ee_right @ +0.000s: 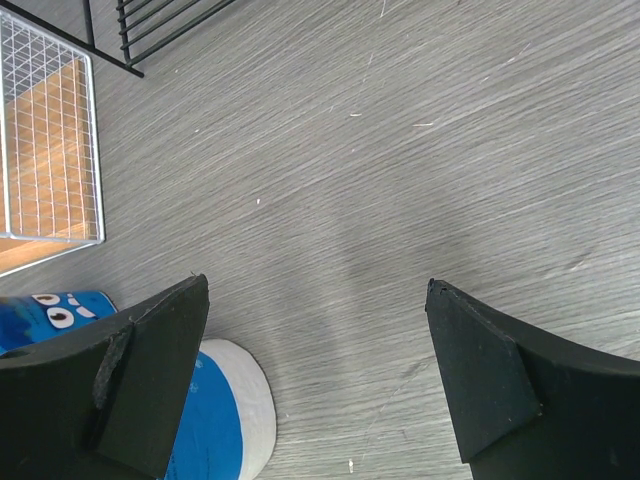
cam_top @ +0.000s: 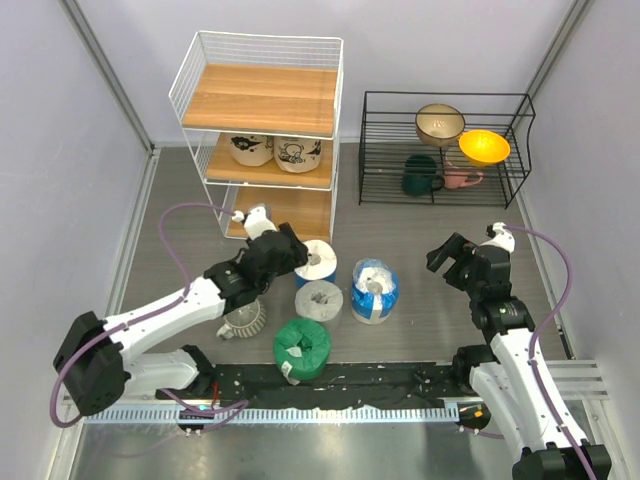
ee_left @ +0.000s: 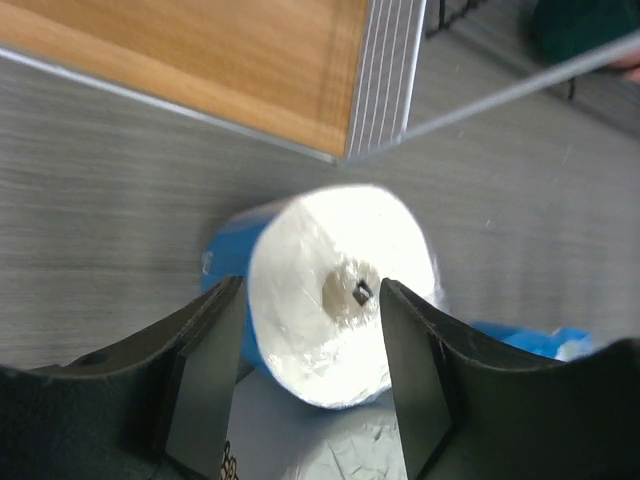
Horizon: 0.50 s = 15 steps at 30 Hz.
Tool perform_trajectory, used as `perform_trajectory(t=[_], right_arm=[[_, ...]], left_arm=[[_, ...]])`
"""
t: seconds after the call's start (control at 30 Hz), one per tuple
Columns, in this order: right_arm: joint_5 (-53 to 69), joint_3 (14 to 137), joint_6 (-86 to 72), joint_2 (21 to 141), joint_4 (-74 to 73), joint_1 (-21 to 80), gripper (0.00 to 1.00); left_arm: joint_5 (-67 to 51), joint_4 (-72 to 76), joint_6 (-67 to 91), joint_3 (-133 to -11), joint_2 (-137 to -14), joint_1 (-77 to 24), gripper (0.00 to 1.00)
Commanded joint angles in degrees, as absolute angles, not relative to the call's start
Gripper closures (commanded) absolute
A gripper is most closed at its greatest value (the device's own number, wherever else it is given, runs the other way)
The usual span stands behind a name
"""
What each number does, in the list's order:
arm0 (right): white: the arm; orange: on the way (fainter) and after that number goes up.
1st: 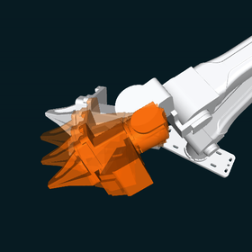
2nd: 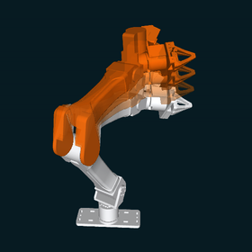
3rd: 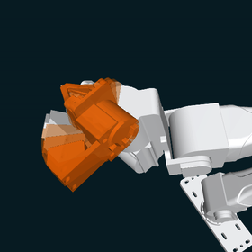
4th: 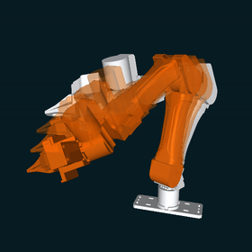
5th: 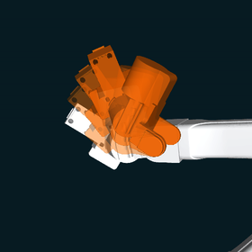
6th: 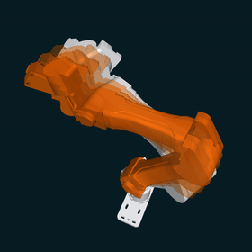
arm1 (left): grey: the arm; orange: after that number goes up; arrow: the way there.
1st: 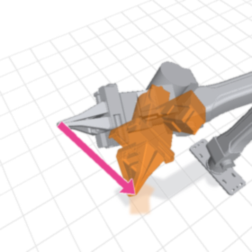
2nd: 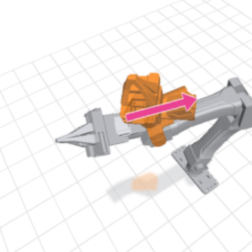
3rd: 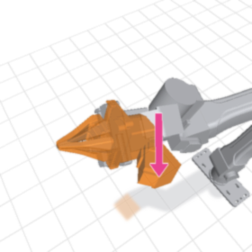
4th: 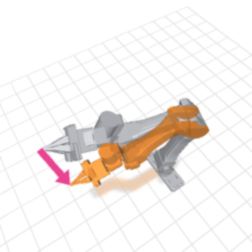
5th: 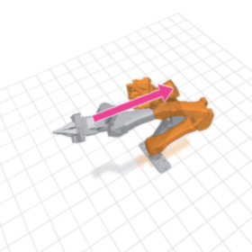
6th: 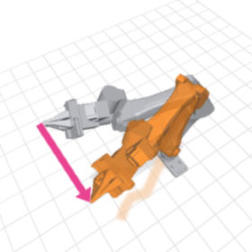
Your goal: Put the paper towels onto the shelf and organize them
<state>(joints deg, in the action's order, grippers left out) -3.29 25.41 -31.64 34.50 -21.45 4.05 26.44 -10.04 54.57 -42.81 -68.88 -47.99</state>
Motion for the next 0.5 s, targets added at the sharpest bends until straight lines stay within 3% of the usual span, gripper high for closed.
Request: perform_trajectory(t=[0.0,0.2,0.47], right_arm=[[-2.81,25.75,-31.64,34.37,-19.33,4.39,0.04],[-2.9,26.02,-31.64,34.54,-19.34,4.31,0.04],[-3.08,25.66,-31.55,34.98,-19.25,4.39,0.04]], left_arm=[[31.29,-8.88,56.51,-42.89,-64.6,-43.79,0.39],[26.91,-7.91,55.2,-42.45,-63.72,-38.41,0.39],[15.57,-3.88,50.11,-41.13,-65.74,-38.5,0.27]])
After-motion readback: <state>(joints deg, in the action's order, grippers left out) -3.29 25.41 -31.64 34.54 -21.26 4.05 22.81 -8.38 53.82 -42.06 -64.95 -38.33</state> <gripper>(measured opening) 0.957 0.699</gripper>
